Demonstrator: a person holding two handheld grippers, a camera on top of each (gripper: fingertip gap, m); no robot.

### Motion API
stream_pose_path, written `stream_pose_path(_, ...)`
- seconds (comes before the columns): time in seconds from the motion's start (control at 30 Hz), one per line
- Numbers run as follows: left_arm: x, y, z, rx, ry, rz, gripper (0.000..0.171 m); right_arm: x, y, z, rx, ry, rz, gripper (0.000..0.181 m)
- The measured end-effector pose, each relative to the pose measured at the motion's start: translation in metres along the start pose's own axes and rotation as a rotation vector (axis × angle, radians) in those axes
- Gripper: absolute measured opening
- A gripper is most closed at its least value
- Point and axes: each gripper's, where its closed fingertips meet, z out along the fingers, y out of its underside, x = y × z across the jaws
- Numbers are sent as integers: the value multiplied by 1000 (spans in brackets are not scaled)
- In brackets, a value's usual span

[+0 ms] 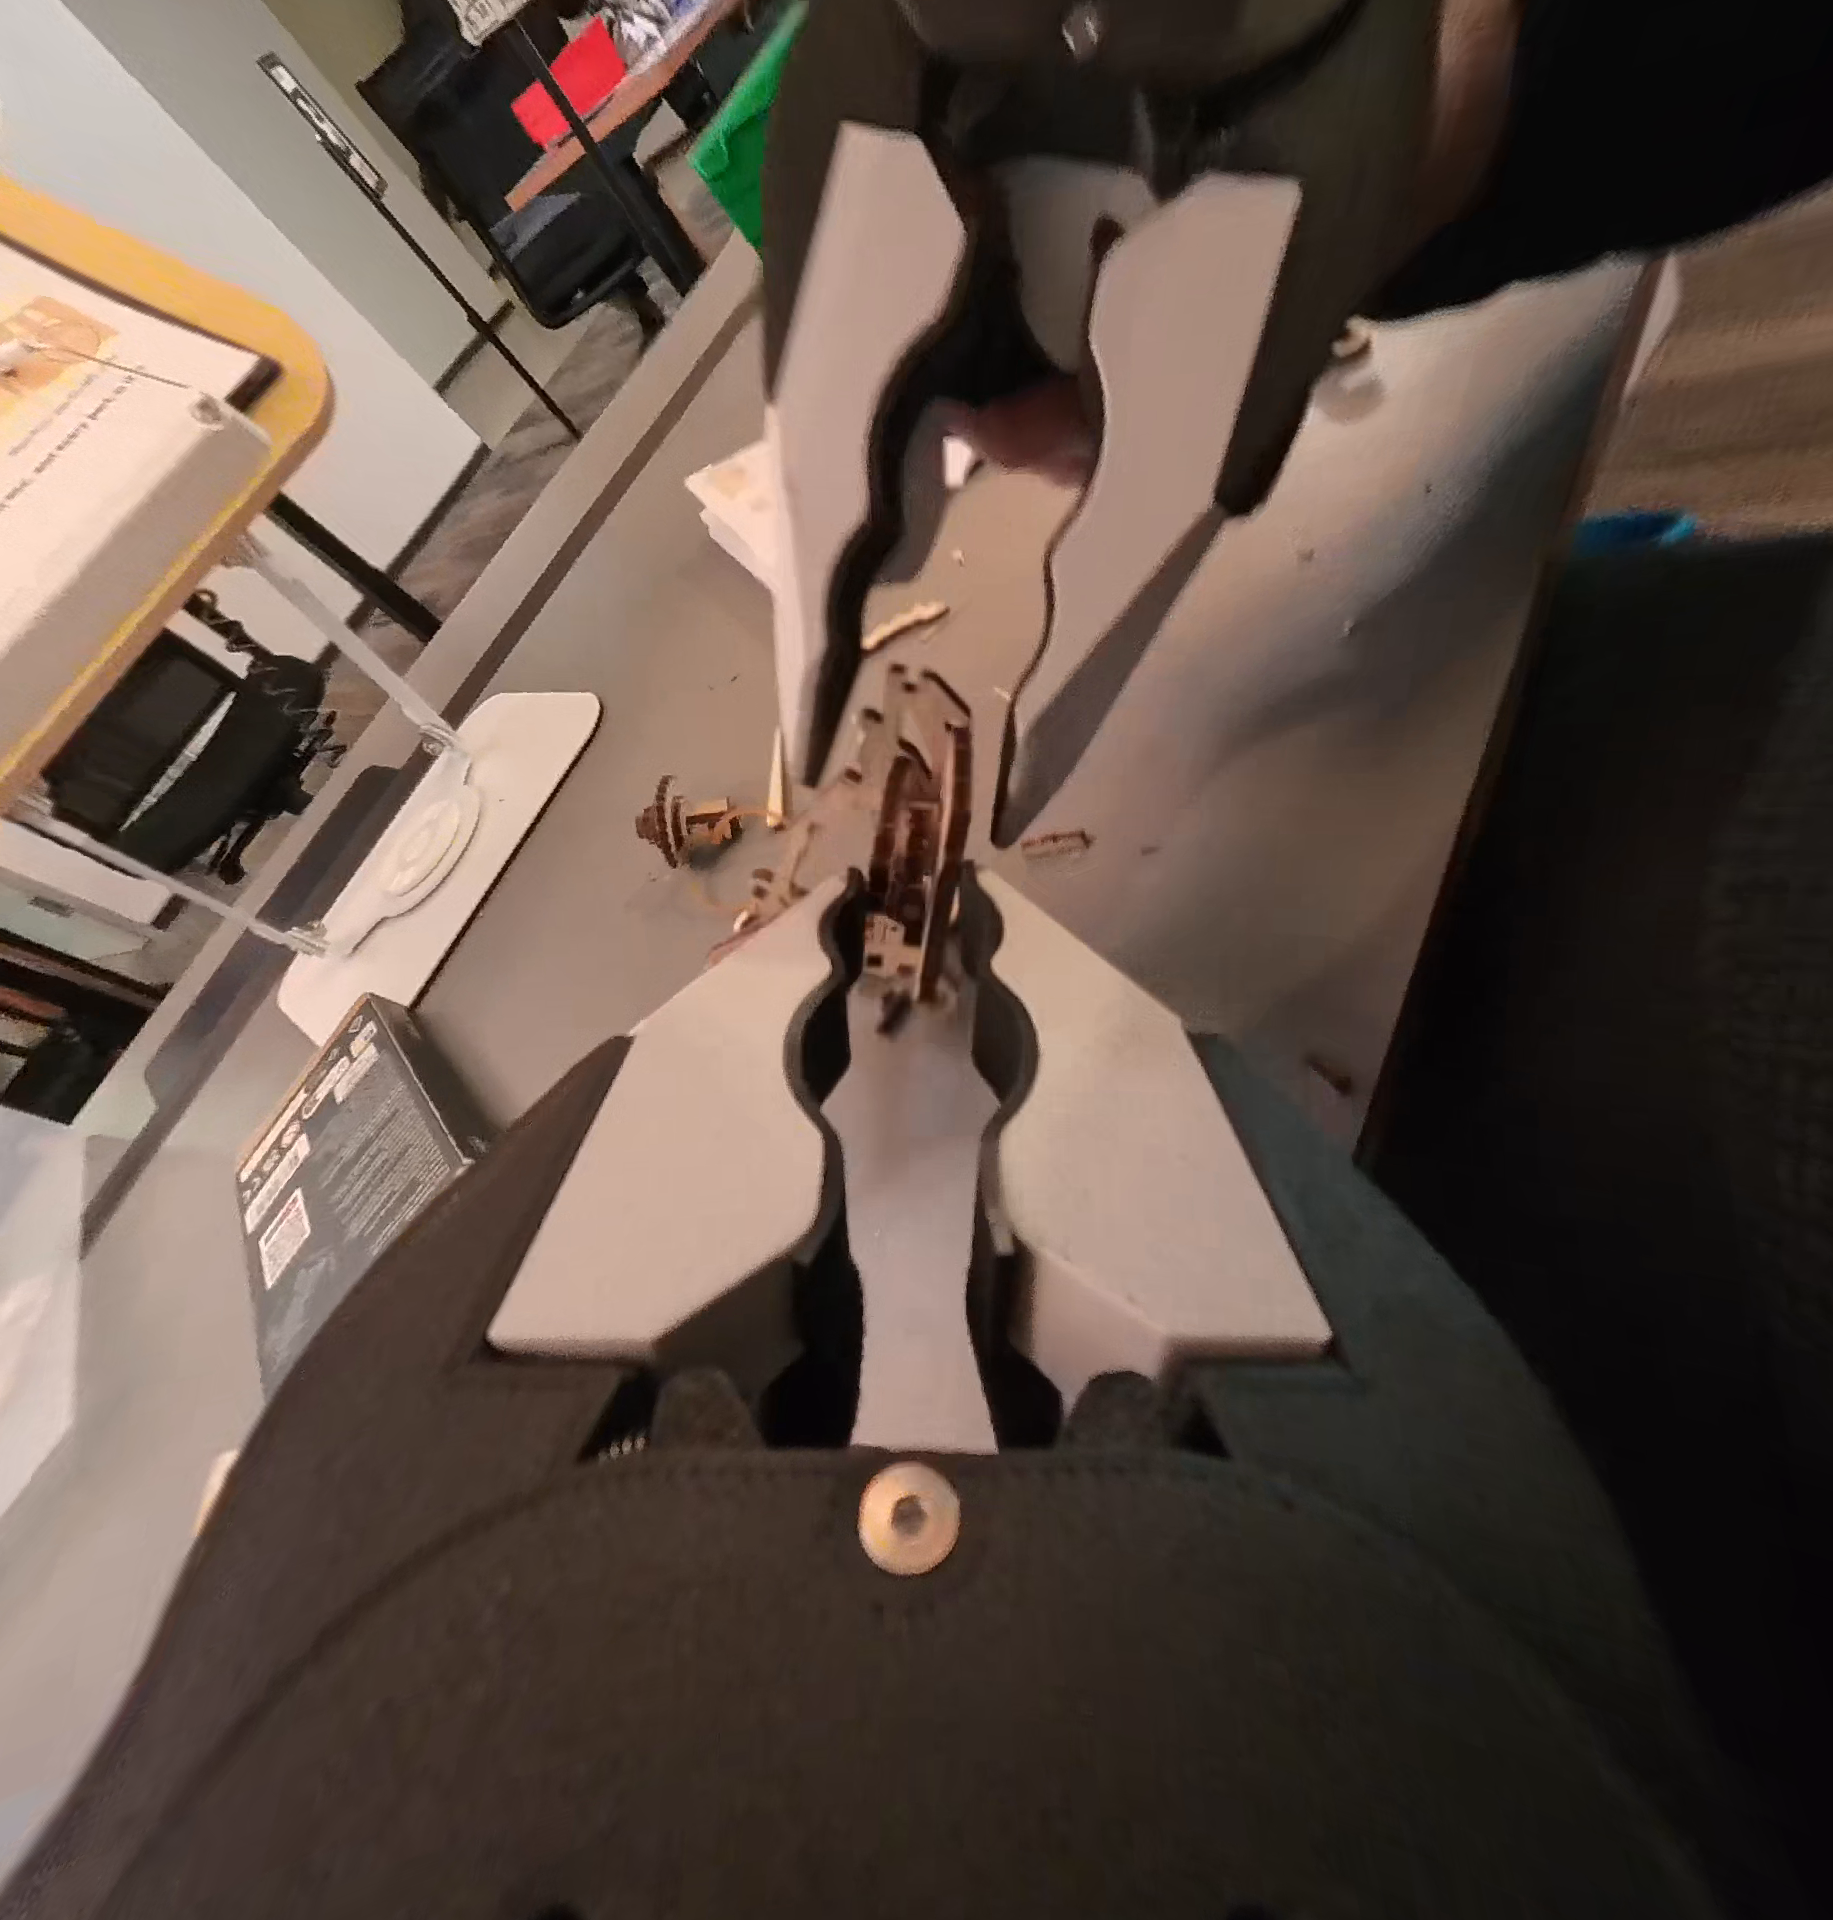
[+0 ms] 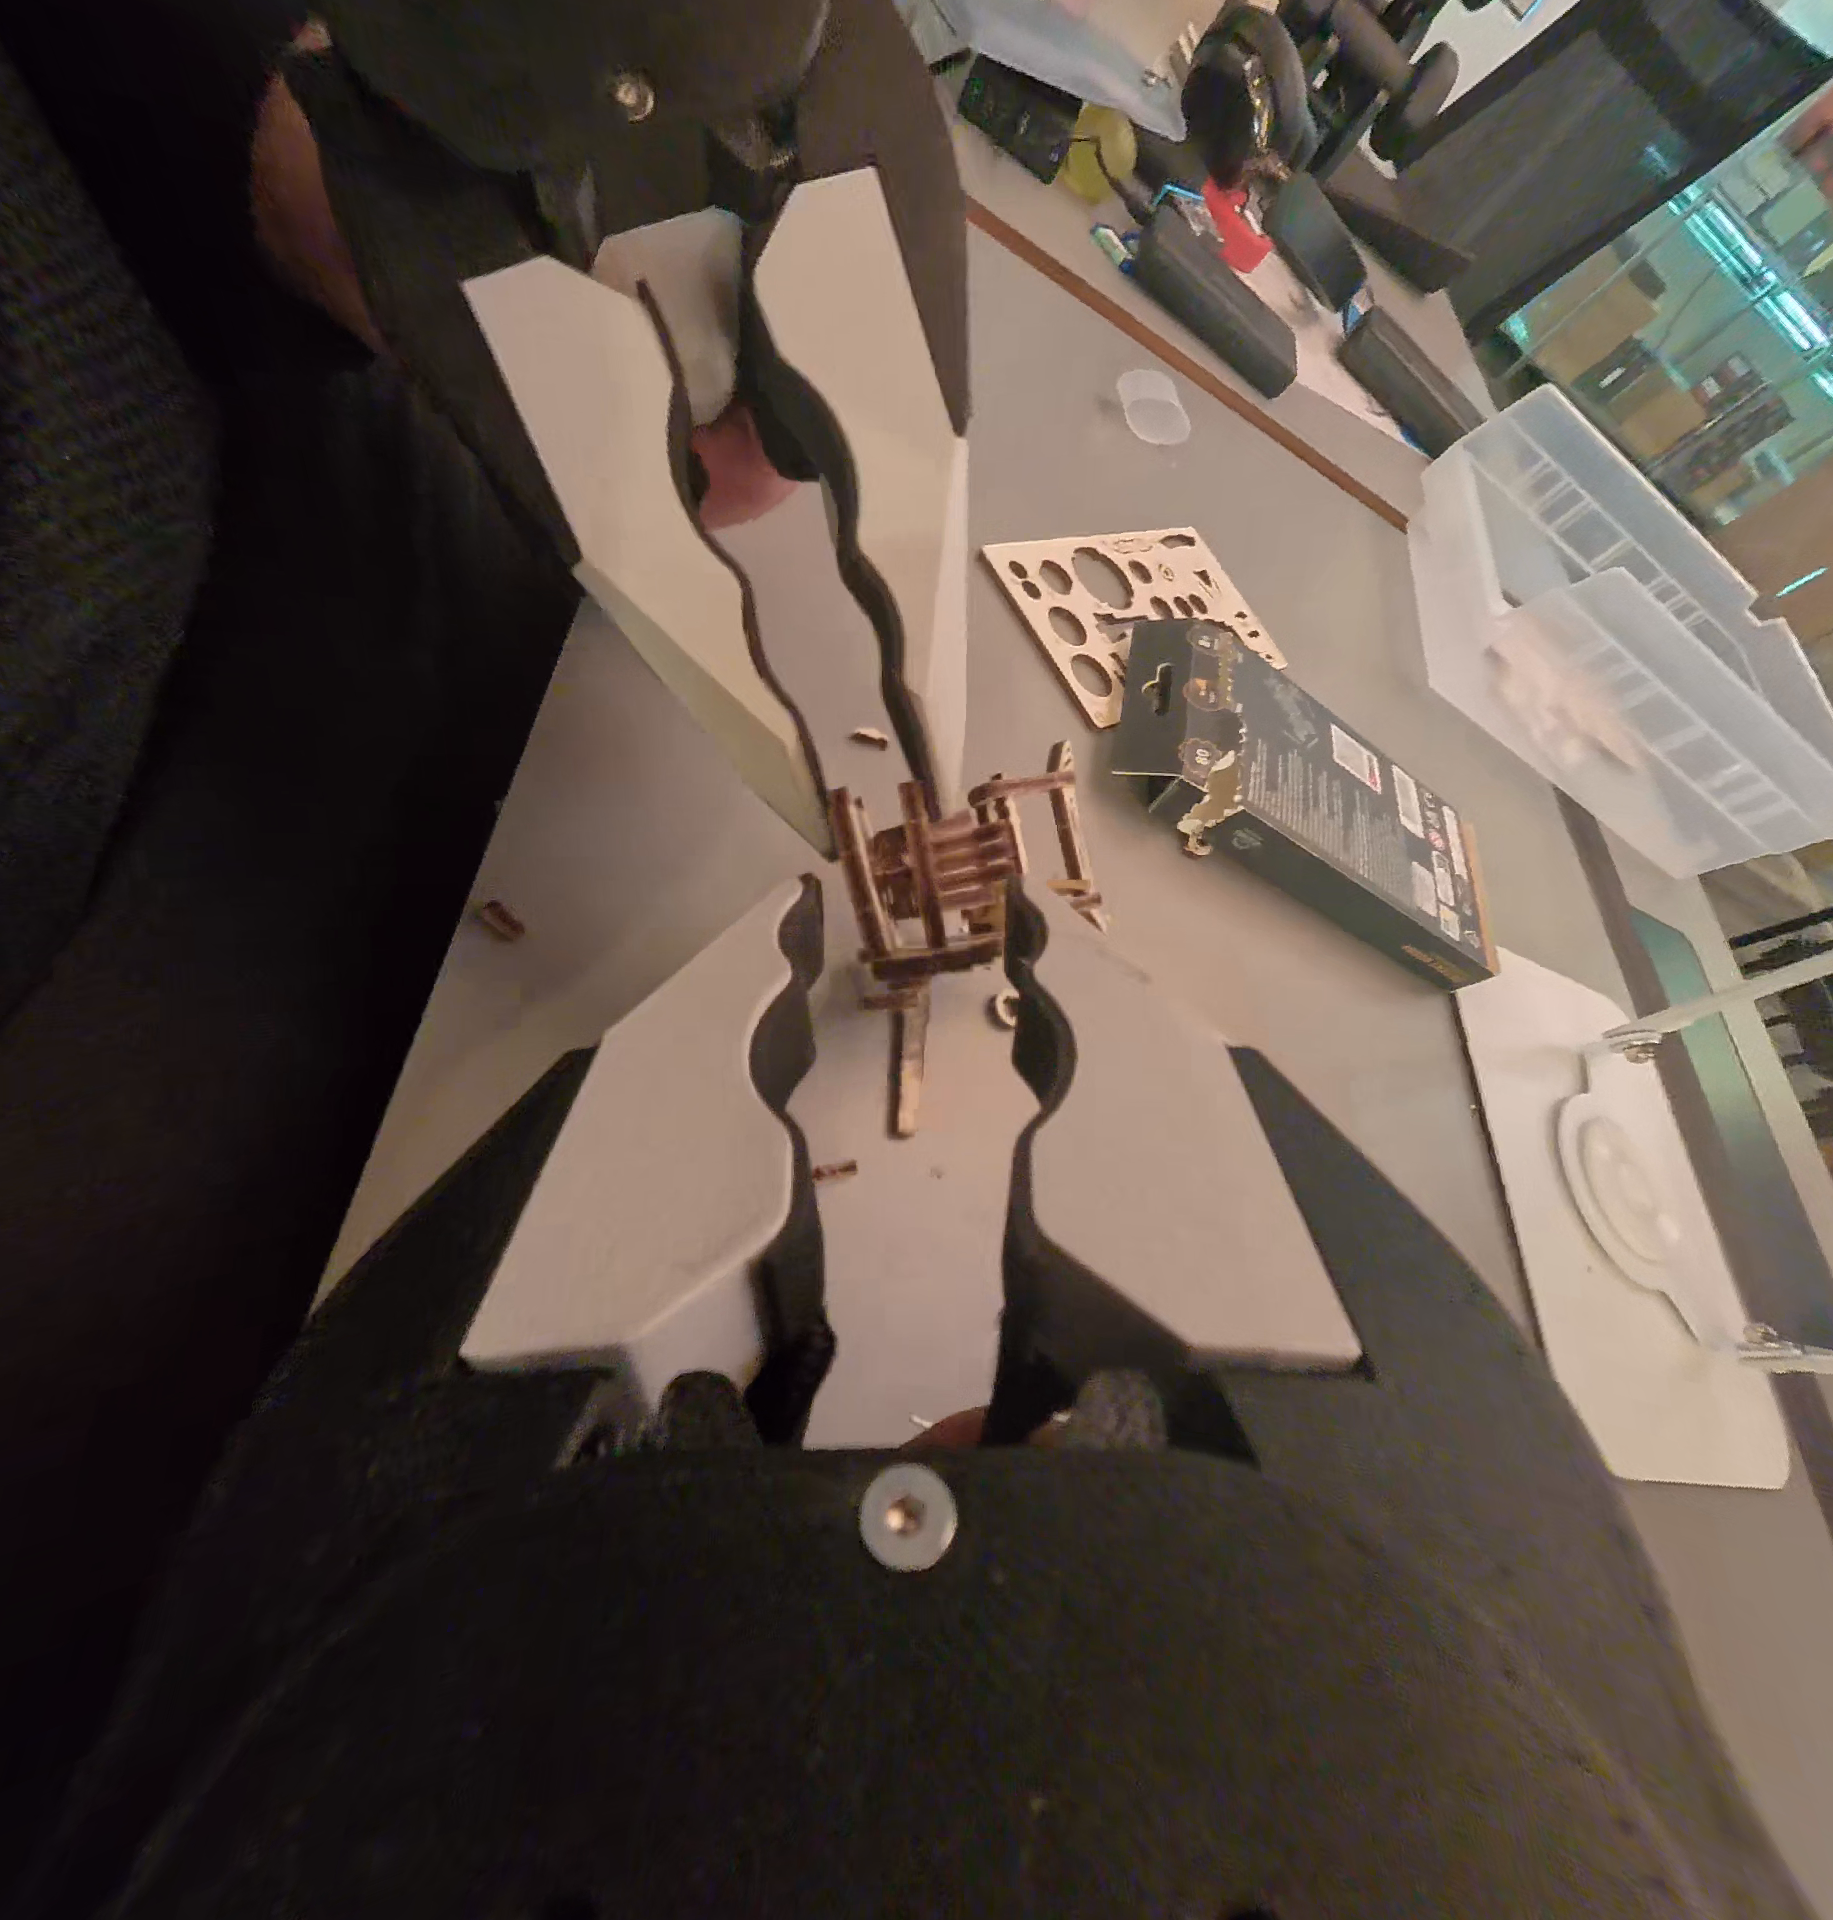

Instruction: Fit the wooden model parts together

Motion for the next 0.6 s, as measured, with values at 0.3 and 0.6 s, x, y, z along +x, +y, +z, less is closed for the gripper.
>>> stream_pose_path(0.3, 13, 38, -2, -214, -36, 192, 14, -19, 21, 5, -34, -84, 165, 24)
stream_pose_path(0.6, 12, 59, -10, -324, -56, 271, 14, -40, 46, 34, -189, -128, 140, 10)
